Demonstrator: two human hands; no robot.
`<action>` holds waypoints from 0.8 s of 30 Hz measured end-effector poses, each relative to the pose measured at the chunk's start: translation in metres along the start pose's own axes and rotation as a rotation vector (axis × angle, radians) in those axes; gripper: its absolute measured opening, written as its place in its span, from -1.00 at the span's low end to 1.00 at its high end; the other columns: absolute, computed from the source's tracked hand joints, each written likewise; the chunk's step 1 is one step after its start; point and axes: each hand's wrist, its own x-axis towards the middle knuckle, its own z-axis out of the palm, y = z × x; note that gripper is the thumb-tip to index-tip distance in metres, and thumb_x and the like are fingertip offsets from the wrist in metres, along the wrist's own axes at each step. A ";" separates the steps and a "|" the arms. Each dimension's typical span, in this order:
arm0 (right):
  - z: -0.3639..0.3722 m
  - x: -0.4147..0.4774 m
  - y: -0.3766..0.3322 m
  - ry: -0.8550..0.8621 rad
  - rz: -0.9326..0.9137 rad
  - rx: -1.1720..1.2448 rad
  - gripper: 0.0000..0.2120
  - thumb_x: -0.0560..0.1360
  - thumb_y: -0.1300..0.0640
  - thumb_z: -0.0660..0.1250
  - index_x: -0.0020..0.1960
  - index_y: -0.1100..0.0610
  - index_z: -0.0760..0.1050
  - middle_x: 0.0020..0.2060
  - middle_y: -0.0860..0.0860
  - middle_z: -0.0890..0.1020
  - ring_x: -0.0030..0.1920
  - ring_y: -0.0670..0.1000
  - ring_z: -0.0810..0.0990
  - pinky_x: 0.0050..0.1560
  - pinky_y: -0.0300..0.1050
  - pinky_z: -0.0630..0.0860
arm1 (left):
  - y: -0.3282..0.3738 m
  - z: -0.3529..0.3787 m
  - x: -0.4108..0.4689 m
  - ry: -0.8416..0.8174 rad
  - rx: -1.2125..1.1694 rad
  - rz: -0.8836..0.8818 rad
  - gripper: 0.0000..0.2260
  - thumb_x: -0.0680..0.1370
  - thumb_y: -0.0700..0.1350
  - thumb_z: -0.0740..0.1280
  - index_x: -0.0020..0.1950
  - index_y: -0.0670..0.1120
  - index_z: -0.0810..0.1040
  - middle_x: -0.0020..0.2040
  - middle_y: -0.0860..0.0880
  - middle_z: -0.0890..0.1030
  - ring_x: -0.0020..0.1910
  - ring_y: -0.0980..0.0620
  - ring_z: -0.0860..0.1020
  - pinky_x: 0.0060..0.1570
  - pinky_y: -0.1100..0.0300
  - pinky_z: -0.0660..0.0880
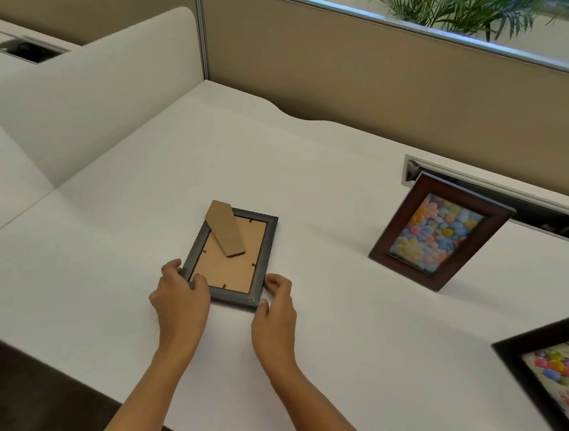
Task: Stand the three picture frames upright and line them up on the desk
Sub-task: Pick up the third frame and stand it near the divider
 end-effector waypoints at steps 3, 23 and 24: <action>-0.009 0.001 -0.004 0.071 0.077 0.113 -0.70 0.59 0.32 0.04 0.20 -0.01 0.28 0.18 -0.05 0.49 0.10 -0.12 0.46 0.02 -0.37 0.38 | 0.007 0.001 -0.004 -0.029 -0.091 -0.143 -0.63 0.53 -0.14 0.24 0.33 -0.14 0.32 0.18 -0.13 0.51 0.09 -0.11 0.48 0.09 -0.03 0.47; -0.049 0.014 -0.017 0.138 -0.464 -0.003 -0.68 0.43 0.36 0.36 0.09 0.03 0.53 0.07 -0.08 0.59 0.11 -0.14 0.53 0.13 -0.34 0.47 | 0.050 -0.055 -0.014 -0.409 -0.655 -0.218 -0.74 0.53 -0.14 0.27 0.09 -0.32 0.51 -0.26 -0.16 0.54 -0.39 0.01 0.57 -0.39 0.25 0.59; -0.050 0.016 -0.020 0.149 -0.485 0.010 -0.70 0.43 0.40 0.34 0.03 0.05 0.55 -0.01 -0.07 0.62 0.05 -0.13 0.56 0.07 -0.33 0.49 | 0.052 -0.056 -0.014 -0.406 -0.664 -0.208 -0.72 0.54 -0.08 0.26 0.08 -0.28 0.52 -0.25 -0.16 0.56 -0.38 0.00 0.59 -0.35 0.21 0.60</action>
